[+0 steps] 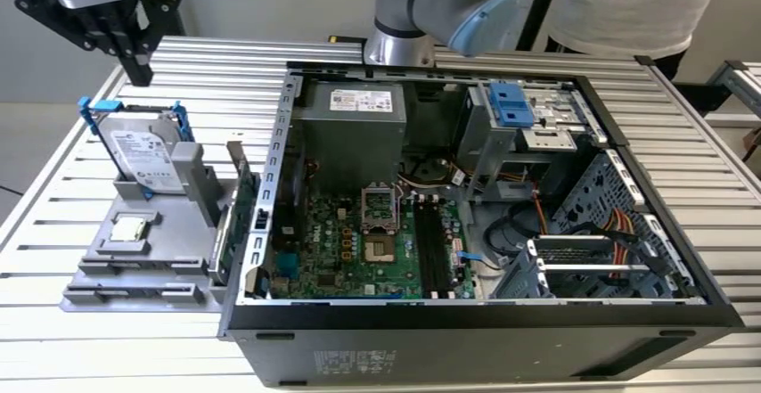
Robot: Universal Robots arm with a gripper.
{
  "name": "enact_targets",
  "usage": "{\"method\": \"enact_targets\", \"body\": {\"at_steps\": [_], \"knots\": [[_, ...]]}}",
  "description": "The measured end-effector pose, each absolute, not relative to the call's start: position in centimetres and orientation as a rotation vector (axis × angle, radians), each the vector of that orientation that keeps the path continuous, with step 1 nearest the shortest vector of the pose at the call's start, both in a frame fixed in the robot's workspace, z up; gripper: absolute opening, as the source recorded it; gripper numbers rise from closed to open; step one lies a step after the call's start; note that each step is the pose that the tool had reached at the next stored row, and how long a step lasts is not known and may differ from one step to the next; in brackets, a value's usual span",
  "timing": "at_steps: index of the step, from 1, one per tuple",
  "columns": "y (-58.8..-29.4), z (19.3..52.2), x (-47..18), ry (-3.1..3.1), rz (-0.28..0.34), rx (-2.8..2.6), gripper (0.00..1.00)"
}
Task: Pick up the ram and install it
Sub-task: 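Reach for the ram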
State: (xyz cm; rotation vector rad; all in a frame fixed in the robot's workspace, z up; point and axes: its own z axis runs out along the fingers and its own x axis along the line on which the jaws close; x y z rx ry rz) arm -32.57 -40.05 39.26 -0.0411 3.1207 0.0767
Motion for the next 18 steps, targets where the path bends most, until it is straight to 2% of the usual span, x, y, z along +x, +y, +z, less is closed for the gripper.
{"method": "enact_targets", "body": {"at_steps": [18], "knots": [[-40.9,39.3,-35.4,3.121,0.077,-0.041,0.00]]}}
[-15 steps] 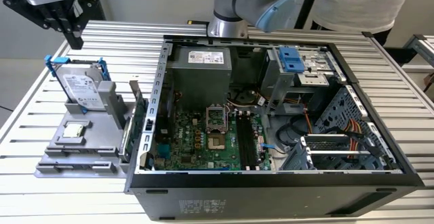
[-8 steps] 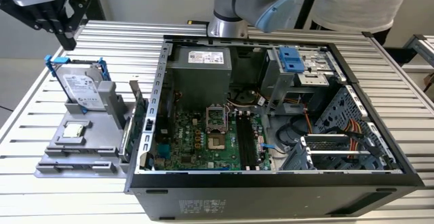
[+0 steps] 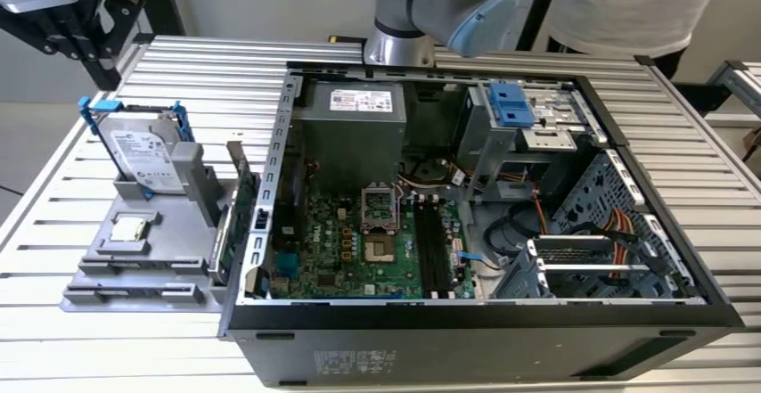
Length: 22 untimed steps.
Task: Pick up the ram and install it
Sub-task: 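Reach for the ram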
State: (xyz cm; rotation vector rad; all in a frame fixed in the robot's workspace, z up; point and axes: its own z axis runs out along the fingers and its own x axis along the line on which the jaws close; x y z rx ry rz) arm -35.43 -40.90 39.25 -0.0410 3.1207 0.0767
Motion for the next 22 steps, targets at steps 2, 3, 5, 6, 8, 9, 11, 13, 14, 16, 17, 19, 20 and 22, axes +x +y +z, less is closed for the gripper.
{"method": "enact_targets", "body": {"at_steps": [2,3,5,6,8,9,11,13,14,16,17,19,20,22], "knots": [[-41.0,39.3,-35.6,3.121,0.077,-0.041,0.00],[-41.1,39.3,-35.7,3.121,0.077,-0.041,0.00],[-41.2,39.3,-35.9,3.121,0.077,-0.041,0.00],[-41.3,39.3,-35.9,3.121,0.077,-0.041,0.00],[-41.4,39.3,-36.0,3.121,0.077,-0.041,0.00],[-41.5,39.3,-36.0,3.121,0.077,-0.041,0.00],[-41.6,39.3,-36.1,3.121,0.077,-0.041,0.00],[-41.7,39.3,-36.2,3.121,0.077,-0.041,0.00],[-41.8,39.3,-36.2,3.121,0.077,-0.041,0.00],[-41.9,39.3,-36.3,3.121,0.077,-0.041,0.00],[-41.9,39.3,-36.3,3.121,0.077,-0.041,0.00],[-42.1,39.3,-36.4,3.121,0.077,-0.041,0.00],[-42.1,39.3,-36.4,3.121,0.077,-0.041,0.00],[-42.3,39.3,-36.5,3.121,0.077,-0.041,0.00]]}}
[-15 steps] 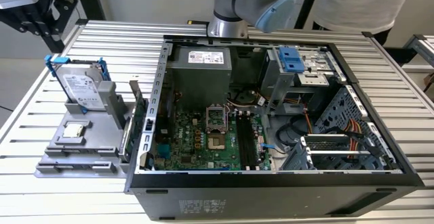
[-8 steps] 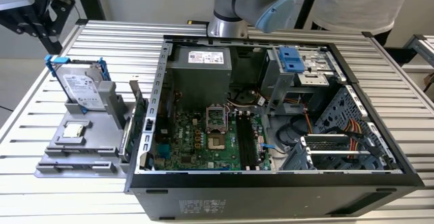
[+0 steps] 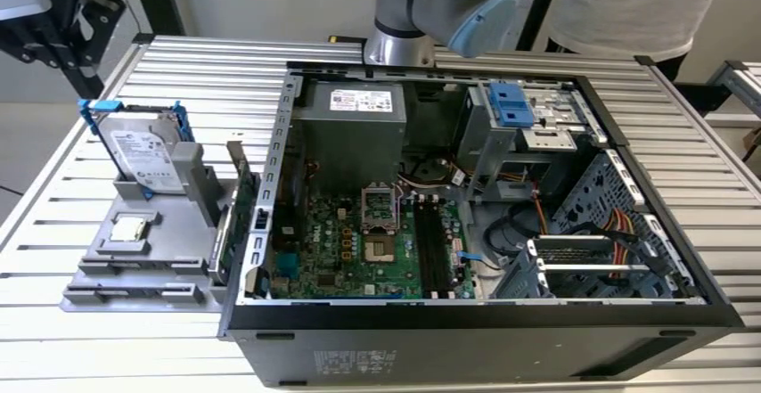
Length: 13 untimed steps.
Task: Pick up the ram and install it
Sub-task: 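Reach for the ram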
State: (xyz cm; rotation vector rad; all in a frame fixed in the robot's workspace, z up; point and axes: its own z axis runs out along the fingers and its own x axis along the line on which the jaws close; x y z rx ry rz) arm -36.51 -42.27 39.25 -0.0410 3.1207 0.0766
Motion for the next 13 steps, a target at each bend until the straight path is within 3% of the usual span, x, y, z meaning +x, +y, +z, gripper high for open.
{"method": "enact_targets", "body": {"at_steps": [13], "knots": [[-43.03,39.25,-36.93,3.121,0.077,-0.041,0.00]]}}
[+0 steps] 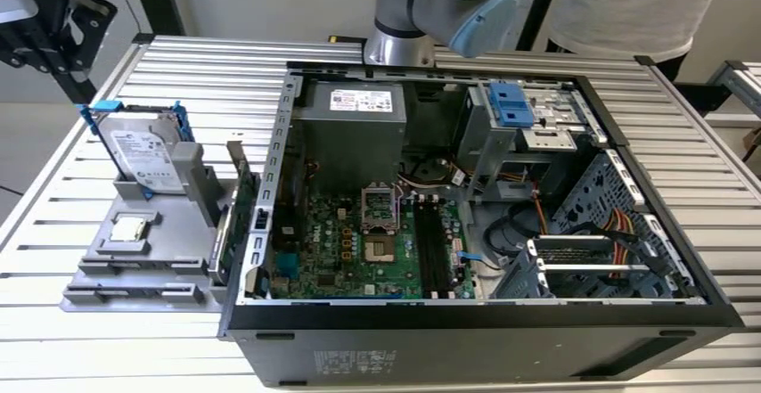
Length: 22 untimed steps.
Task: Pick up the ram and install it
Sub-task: 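Reach for the ram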
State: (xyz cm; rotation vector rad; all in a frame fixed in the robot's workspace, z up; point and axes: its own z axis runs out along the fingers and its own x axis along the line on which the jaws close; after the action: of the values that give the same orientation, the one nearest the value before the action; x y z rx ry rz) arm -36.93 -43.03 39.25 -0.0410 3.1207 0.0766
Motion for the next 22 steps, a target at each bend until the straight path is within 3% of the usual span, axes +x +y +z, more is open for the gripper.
{"method": "enact_targets", "body": {"at_steps": [22], "knots": [[-45.9,39.3,-36.8,3.123,0.077,-0.041,0.00]]}}
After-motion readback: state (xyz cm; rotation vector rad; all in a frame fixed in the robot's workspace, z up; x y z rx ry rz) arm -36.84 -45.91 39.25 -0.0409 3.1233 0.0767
